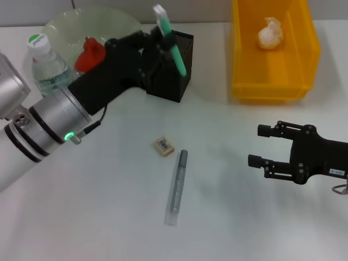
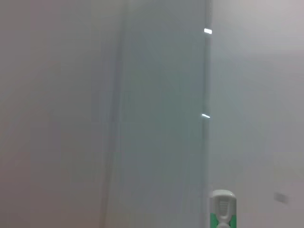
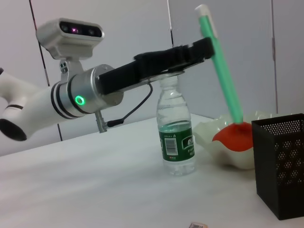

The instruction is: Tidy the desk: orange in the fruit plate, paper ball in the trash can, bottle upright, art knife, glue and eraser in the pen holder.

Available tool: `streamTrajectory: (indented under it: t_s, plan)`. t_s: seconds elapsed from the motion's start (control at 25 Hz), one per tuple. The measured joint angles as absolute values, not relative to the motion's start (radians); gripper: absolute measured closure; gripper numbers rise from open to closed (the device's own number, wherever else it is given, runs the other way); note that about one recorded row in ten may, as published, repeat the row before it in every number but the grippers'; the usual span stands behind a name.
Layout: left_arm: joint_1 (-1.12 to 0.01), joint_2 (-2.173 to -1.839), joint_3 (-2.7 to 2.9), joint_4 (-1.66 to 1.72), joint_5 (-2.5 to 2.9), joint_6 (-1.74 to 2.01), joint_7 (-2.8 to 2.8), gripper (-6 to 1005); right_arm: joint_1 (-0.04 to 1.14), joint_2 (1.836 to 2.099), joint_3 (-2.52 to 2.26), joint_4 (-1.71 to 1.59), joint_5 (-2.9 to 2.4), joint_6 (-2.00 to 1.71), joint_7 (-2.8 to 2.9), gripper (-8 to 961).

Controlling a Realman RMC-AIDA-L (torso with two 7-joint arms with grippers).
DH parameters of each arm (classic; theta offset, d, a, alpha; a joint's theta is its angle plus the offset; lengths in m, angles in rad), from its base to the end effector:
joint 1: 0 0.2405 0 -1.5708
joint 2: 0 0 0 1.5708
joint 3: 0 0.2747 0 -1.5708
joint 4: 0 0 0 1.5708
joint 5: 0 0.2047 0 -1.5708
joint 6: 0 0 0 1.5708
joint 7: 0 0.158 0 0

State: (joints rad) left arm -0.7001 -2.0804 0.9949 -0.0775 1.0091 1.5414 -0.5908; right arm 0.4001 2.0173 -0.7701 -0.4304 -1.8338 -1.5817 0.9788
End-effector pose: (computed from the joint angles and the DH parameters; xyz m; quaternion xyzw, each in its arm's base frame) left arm -0.2155 0.3510 -0.0642 -0.8263 -0.1357 -0.4660 0.2856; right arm 0.3115 0.2864 -0.0303 -0.9380 0.1503 0.2698 0.1574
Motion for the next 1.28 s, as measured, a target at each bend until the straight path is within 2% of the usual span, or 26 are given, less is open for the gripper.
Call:
streamTrajectory:
  t_s: [0.2,0.72,1.28]
  plan:
    - [-0.718,-2.081,0.939,-0.109,1.013,1.532,-0.571,793,0.397,2.033,-0.762,-0.429,-1.833,-1.574,0.968,210]
    - [-0.802,-2.082,0.683,-0.153,1.086,1.300,-0.565,792,0.397,2.050,-0.747,-0.427,-1.831,-1.572,0.967,210]
    - [-0.825,-2.082,0.596,-0.197,1.155,1.235,-0.461,790,0.404,2.053,-0.747,-0.426,-1.831,-1.572,0.966,211]
